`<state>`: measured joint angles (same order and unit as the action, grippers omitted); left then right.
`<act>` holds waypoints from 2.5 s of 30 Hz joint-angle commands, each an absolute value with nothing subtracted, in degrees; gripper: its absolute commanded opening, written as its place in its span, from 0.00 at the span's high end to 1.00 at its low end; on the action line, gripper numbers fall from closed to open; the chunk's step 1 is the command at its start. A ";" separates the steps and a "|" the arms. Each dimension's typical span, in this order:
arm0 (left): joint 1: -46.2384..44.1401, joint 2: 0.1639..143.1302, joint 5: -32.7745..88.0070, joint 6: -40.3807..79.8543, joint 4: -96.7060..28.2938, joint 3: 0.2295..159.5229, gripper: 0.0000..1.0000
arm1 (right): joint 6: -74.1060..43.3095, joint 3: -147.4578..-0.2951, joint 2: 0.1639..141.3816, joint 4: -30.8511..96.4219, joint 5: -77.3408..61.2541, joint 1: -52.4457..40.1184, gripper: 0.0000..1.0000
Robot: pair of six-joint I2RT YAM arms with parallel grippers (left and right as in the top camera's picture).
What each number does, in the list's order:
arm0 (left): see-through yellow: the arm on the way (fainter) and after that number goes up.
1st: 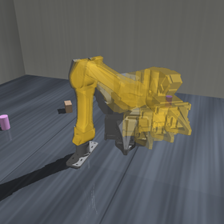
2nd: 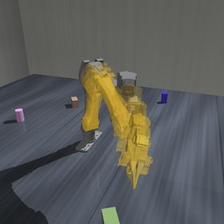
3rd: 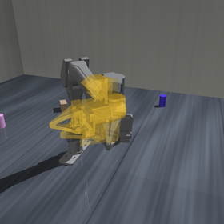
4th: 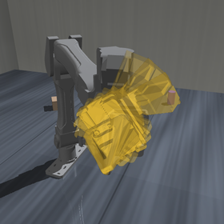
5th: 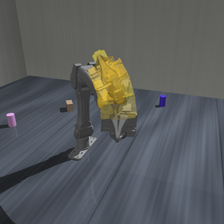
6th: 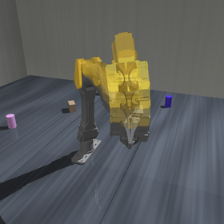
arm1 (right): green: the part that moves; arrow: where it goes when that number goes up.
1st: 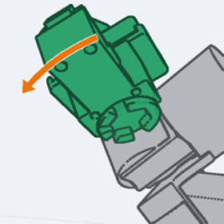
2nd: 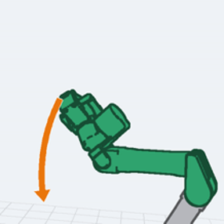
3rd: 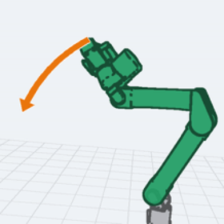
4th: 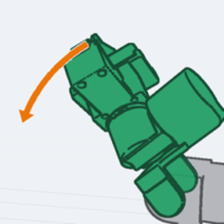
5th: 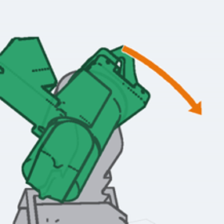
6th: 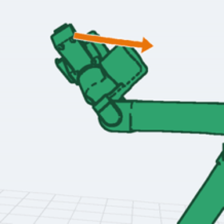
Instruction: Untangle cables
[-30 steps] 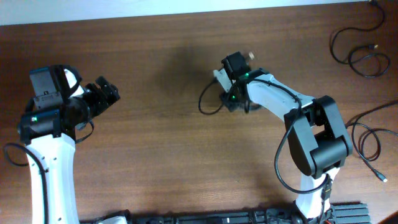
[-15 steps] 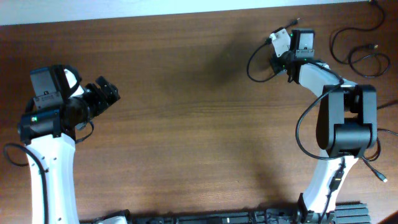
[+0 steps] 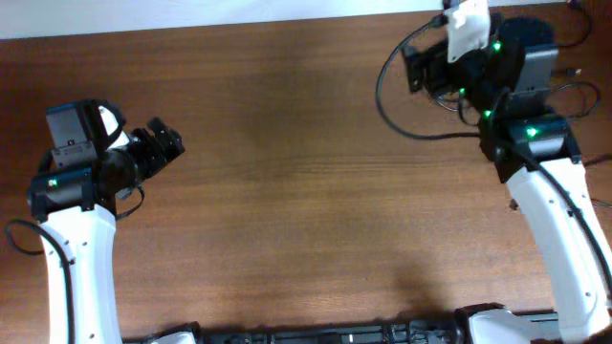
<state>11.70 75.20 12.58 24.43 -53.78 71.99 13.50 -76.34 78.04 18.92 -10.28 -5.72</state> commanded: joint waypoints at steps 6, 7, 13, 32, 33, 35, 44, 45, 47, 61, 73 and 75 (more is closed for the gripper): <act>11.88 74.61 12.16 24.10 -53.74 72.86 0.01 | 12.53 -57.95 50.48 15.66 -10.74 -5.91 0.02; 11.88 74.61 12.16 24.10 -53.74 72.86 0.01 | 12.51 -54.65 45.36 15.55 -10.76 -5.87 0.01; 11.90 74.61 12.16 24.10 -53.71 72.86 0.01 | -7.60 -50.85 19.62 15.18 -12.47 15.22 0.01; 11.88 74.61 12.16 24.10 -53.74 72.86 0.01 | -5.98 -55.61 0.47 10.00 -8.27 9.02 0.01; 11.88 74.61 12.16 24.10 -53.74 72.86 0.01 | -6.02 -53.74 0.80 8.84 -4.89 9.06 0.01; 11.90 74.61 12.16 24.10 -53.74 72.86 0.01 | -6.04 -48.99 1.04 9.61 0.16 9.04 0.02; 11.88 74.61 12.16 24.10 -53.74 72.86 0.01 | -8.54 -6.79 1.06 2.13 0.27 9.04 0.01; 11.88 74.61 12.16 24.10 -53.74 72.86 0.01 | -8.71 -3.49 1.06 0.01 0.27 9.04 0.01; 11.88 74.61 12.16 24.10 -53.74 72.86 0.01 | -8.69 -0.82 1.06 0.19 0.32 9.06 0.02; 11.88 74.61 12.16 24.10 -53.74 72.86 0.01 | -8.67 -0.32 1.23 4.54 0.30 9.04 0.02; 11.88 74.61 12.16 24.10 -53.74 72.86 0.01 | 2.68 -0.32 1.23 4.49 2.00 7.88 0.02; 11.88 74.61 12.16 24.10 -53.74 72.86 0.01 | 4.69 -0.32 1.23 4.49 2.02 7.88 0.01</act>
